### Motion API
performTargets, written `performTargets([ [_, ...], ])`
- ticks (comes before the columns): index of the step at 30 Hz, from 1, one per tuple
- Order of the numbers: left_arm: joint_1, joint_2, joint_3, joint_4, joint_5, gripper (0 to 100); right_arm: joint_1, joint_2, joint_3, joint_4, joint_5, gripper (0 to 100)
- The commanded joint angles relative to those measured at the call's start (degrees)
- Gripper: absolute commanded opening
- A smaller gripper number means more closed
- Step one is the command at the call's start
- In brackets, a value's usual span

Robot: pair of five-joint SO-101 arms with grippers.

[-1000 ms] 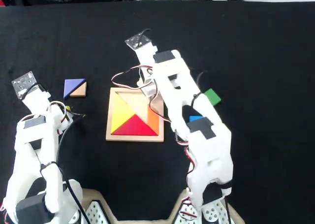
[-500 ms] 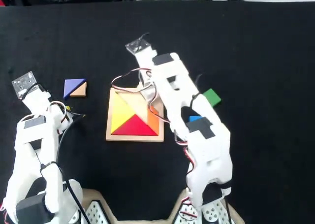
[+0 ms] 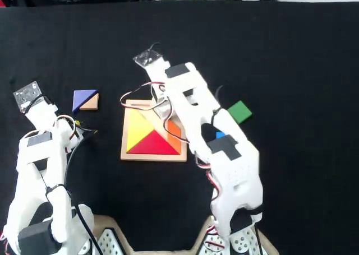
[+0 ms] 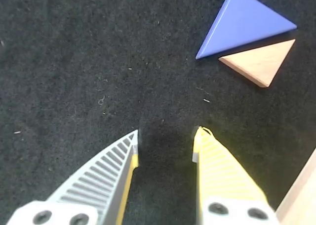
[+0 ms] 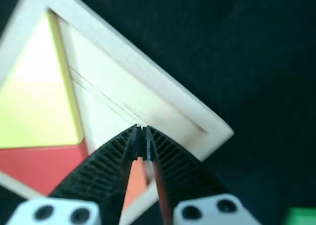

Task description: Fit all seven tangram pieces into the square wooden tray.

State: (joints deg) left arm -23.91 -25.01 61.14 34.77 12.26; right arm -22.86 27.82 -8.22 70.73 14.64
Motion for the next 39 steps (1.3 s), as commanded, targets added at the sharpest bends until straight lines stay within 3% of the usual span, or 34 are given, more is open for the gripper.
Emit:
performTargets([
  [1,0.75,-1.23,-0.31,-0.88,-0.62,18,5.36,-11.03,-2.24,4.13,-0.70,1.1],
  [5,0.84,-1.23,-0.40,-0.88,-0.62,18,11.34,-20.26,2.86,3.34,-5.36,1.1],
  [11,1.98,-1.23,-0.31,-0.88,-0.62,18,12.13,-28.00,18.59,-9.85,-7.47,1.1],
  [18,1.98,-1.23,0.48,-2.81,-0.62,18,15.82,-46.99,21.14,-2.11,-9.49,1.1],
  [24,1.89,-1.23,0.48,-2.81,-0.62,18,19.43,-60.09,32.22,-1.67,-5.45,1.1],
  [28,1.80,-1.23,0.57,-2.81,-0.62,18,29.71,-68.00,41.36,-1.67,4.40,1.1],
  [33,1.98,-1.23,0.57,-2.81,-0.62,18,40.79,-74.77,51.74,-5.80,5.80,1.2],
  [39,1.89,-1.23,0.57,-2.81,-0.62,18,37.36,-76.88,58.77,-9.67,4.04,1.2],
])
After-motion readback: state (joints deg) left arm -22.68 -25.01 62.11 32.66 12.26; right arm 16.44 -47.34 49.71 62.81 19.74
